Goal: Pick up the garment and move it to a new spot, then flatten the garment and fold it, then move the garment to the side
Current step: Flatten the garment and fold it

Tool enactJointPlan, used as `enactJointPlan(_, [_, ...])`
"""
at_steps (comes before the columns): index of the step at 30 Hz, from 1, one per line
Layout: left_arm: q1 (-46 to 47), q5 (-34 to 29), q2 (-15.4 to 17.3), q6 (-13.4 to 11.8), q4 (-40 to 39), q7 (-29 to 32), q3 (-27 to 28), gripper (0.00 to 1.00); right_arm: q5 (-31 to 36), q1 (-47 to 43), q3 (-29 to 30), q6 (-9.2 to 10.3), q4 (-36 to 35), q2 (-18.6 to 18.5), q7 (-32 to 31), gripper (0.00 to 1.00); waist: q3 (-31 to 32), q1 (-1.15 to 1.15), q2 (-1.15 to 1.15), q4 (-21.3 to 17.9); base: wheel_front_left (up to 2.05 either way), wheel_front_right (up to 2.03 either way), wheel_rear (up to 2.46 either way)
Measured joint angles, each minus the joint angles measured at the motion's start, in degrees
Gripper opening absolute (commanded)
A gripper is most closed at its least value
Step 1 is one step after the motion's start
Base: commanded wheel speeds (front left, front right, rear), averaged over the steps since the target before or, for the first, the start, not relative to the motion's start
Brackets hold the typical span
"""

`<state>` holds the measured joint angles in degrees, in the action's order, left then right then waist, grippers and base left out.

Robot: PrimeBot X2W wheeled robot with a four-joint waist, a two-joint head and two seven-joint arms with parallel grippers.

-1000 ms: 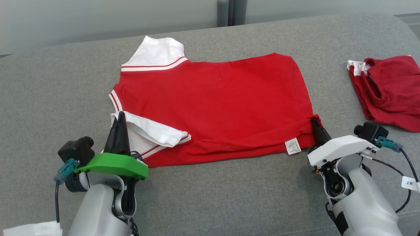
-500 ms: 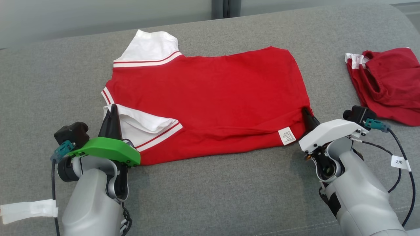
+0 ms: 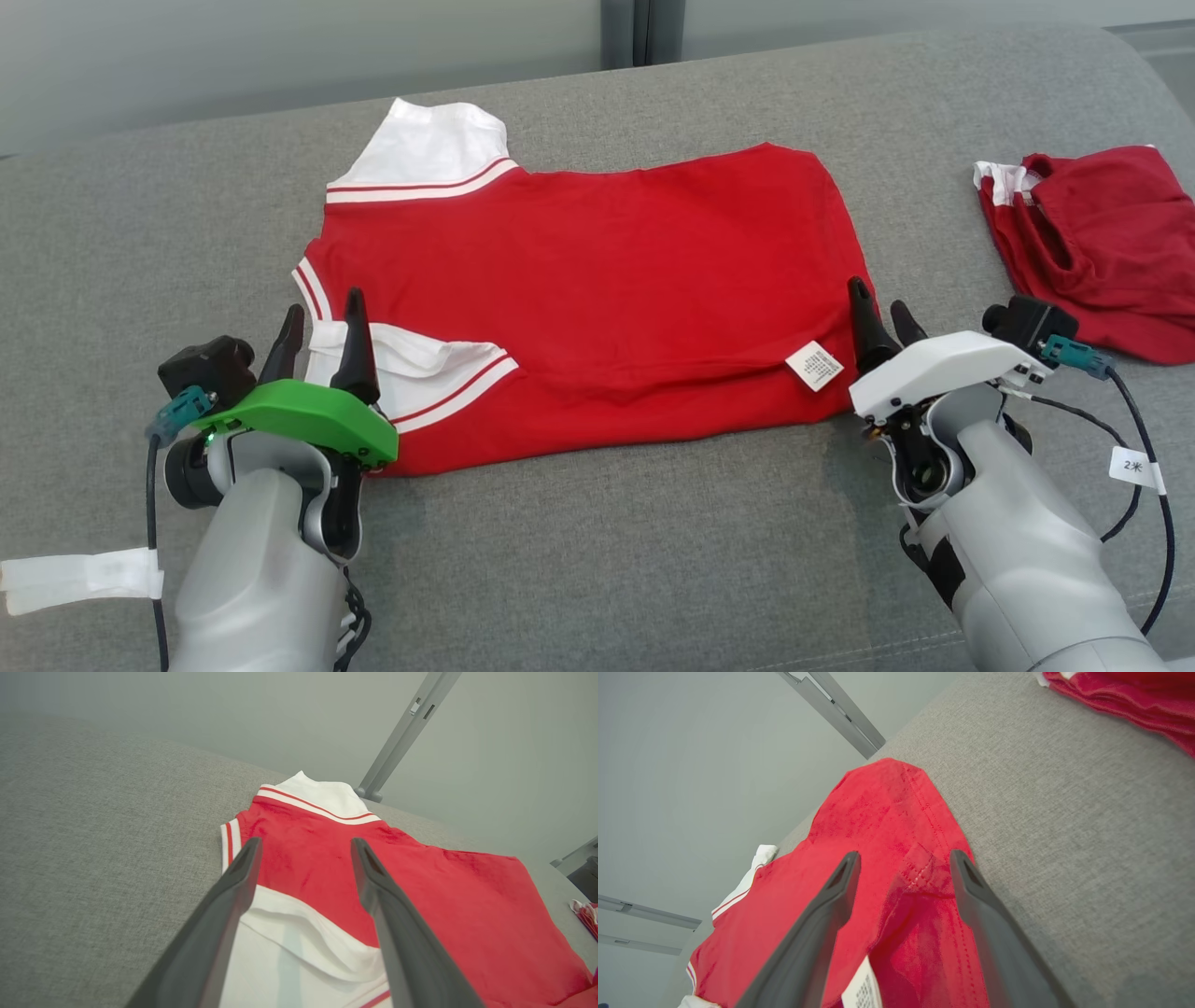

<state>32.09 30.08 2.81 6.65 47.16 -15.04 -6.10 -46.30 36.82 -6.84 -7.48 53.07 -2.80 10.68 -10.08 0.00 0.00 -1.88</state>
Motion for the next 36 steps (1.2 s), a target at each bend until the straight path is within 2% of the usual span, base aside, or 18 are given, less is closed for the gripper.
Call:
enactJointPlan(4, [0.1,-0.7,0.0,0.4,-0.6,0.0,0.5,1.0,-0.4,0.0,0.6,0.0,-1.7,-0.2,1.2,1.0,0.7,0.0,0.0,0.0,0.0,0.0,0.0])
enactJointPlan(11, [-2.4,-1.0,0.0,0.7,-2.8,0.0,1.6,1.0,1.5,-2.1,2.0,0.0,-5.3,-2.6,2.9,1.0,2.4,0.0,0.0,0.6,0.0,0.0,0.0])
enactJointPlan(19, [-9.8,-1.2,0.5,0.7,-3.5,0.0,3.8,1.0,10.6,-10.9,3.9,0.0,-13.4,-5.0,4.0,1.0,4.9,0.0,0.0,1.6,0.0,0.0,0.0])
enactJointPlan(27, [-13.9,-0.3,0.6,0.7,-1.6,0.0,3.9,1.0,16.2,-19.6,8.1,0.0,-23.2,-3.0,4.3,1.0,5.6,0.0,0.0,1.6,0.0,0.0,0.0])
enactJointPlan(36, [-14.4,3.0,0.2,0.7,2.9,1.9,3.3,1.0,17.1,-26.4,10.7,0.0,-32.6,-0.4,1.9,1.0,5.1,0.0,0.0,0.6,0.0,0.0,0.0])
